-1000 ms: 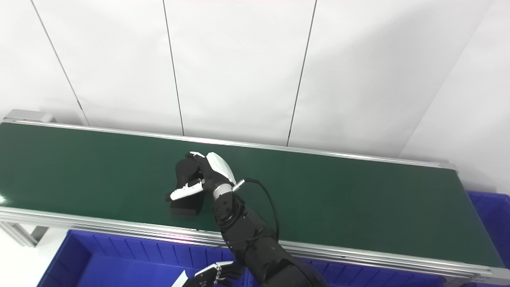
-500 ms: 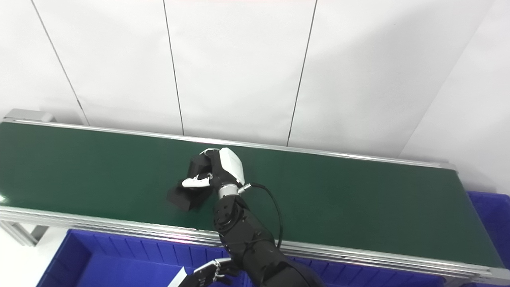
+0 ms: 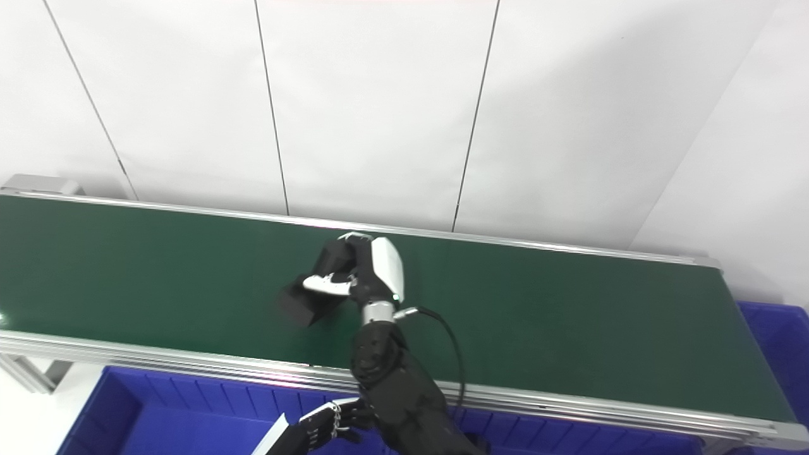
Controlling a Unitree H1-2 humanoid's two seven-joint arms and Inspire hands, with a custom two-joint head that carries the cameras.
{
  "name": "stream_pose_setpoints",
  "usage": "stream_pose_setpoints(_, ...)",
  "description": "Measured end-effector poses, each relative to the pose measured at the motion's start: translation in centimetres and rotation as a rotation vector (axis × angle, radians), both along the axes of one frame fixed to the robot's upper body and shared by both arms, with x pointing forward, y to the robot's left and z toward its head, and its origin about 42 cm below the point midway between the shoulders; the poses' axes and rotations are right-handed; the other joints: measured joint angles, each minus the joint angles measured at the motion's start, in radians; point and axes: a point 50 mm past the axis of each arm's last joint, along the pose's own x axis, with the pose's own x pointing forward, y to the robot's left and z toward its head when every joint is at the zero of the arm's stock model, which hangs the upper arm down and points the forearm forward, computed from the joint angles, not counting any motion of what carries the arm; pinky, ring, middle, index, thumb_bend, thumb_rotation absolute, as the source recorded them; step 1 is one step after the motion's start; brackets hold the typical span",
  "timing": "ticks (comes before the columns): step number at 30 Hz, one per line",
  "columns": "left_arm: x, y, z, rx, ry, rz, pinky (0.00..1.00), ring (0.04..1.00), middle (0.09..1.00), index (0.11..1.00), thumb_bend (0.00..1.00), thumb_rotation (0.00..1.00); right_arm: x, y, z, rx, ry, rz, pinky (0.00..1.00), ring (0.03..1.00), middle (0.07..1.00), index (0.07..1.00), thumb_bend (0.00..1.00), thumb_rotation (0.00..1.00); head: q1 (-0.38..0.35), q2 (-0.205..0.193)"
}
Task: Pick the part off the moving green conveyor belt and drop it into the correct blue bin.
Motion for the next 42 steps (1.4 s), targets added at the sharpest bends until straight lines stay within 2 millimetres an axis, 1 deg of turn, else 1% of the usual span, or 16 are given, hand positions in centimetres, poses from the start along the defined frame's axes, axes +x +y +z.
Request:
stream_pose_setpoints(3,0.1,0.3,0.0,-0.010,0.005,0.017,0.74,0.787,0.805,0.788,0.98,0.81,-1.6,-2.4,1.4,0.065,-0.059,-0.033,0.33,0.473,0.627,0.486,0.48,0.00,-0.006,0.006)
stream_pose_setpoints(4,0.1,0.4,0.0,-0.011,0.007,0.021,0.74,0.790,0.808,0.790,0.98,0.81,-2.0,-3.2,1.7,0.078,-0.072,-0.042,0.37,0.451,0.630,0.490,0.48,0.00,-0.006,0.006)
stream_pose_setpoints(8,0.1,0.8,-0.1,-0.029,0.019,0.026,0.75,0.796,0.816,0.792,0.98,0.79,-4.2,-7.3,2.9,0.113,-0.107,-0.096,0.34,0.481,0.642,0.487,0.48,0.00,-0.018,0.020)
stream_pose_setpoints(12,0.1,1.5,-0.4,-0.039,0.043,0.037,0.75,0.789,0.813,0.794,0.98,0.79,-6.6,-10.3,3.2,0.136,-0.108,-0.151,0.34,0.478,0.637,0.487,0.48,0.00,-0.023,0.032)
stream_pose_setpoints(20,-0.1,2.2,-0.6,-0.034,0.050,0.071,0.75,0.781,0.806,0.800,0.94,0.78,-11.0,-13.8,3.2,0.146,-0.105,-0.193,0.33,0.475,0.624,0.487,0.48,0.00,-0.045,0.080)
stream_pose_setpoints(23,-0.2,2.3,-0.5,-0.038,0.047,0.086,0.76,0.796,0.820,0.816,0.92,0.76,-13.3,-15.2,2.4,0.126,-0.083,-0.201,0.33,0.467,0.615,0.509,0.47,0.00,-0.048,0.095)
stream_pose_setpoints(27,-0.2,2.6,0.2,-0.056,0.023,0.114,0.76,0.813,0.836,0.831,0.91,0.75,-17.2,-16.7,0.8,0.074,0.000,-0.202,0.31,0.460,0.616,0.523,0.47,0.00,-0.049,0.150)
stream_pose_setpoints(28,-0.1,2.6,0.4,-0.058,0.016,0.118,0.76,0.815,0.837,0.832,0.90,0.75,-18.1,-16.9,0.4,0.062,0.023,-0.202,0.31,0.458,0.616,0.524,0.47,0.00,-0.049,0.150)
stream_pose_setpoints(31,-0.1,2.6,1.2,-0.070,-0.010,0.124,0.80,0.858,0.874,0.865,0.91,0.83,-20.3,-17.6,-0.7,0.004,0.092,-0.196,0.33,0.468,0.614,0.491,0.47,0.00,-0.040,0.173)
stream_pose_setpoints(33,-0.2,2.5,1.7,-0.091,-0.023,0.125,0.83,0.889,0.901,0.891,0.90,0.91,-21.5,-17.9,-1.5,-0.036,0.128,-0.186,0.20,0.451,0.612,0.487,0.49,0.00,-0.038,0.179)
stream_pose_setpoints(34,-0.3,2.3,1.9,-0.113,-0.020,0.127,0.84,0.902,0.913,0.904,0.89,0.95,-22.0,-18.0,-1.8,-0.057,0.149,-0.177,0.20,0.450,0.614,0.486,0.50,0.00,-0.037,0.184)
stream_pose_setpoints(36,-0.4,1.9,2.0,-0.144,-0.013,0.132,0.85,0.920,0.929,0.919,0.86,0.99,-22.5,-18.2,-2.3,-0.087,0.169,-0.161,0.27,0.437,0.613,0.496,0.50,0.00,-0.031,0.195)
stream_pose_setpoints(38,-0.5,1.8,2.5,-0.159,-0.014,0.124,0.89,0.951,0.959,0.940,0.75,1.00,-22.5,-18.3,-2.9,-0.122,0.191,-0.137,0.31,0.425,0.592,0.500,0.50,0.00,-0.022,0.209)
stream_pose_setpoints(40,-0.5,1.6,3.2,-0.179,-0.008,0.109,0.91,0.963,0.970,0.947,0.68,1.00,-22.6,-18.2,-3.4,-0.164,0.203,-0.124,0.26,0.363,0.502,0.529,0.50,0.00,-0.020,0.210)
stream_pose_setpoints(41,-0.5,1.6,3.5,-0.189,-0.007,0.107,0.91,0.966,0.973,0.947,0.63,1.00,-22.6,-18.1,-3.6,-0.188,0.209,-0.117,0.19,0.385,0.497,0.504,0.51,0.00,-0.015,0.213)
stream_pose_setpoints(42,-0.4,1.6,3.6,-0.189,-0.001,0.108,0.91,0.968,0.974,0.947,0.59,1.00,-22.6,-18.0,-3.9,-0.209,0.220,-0.110,0.14,0.259,0.481,0.494,0.52,0.00,-0.015,0.213)
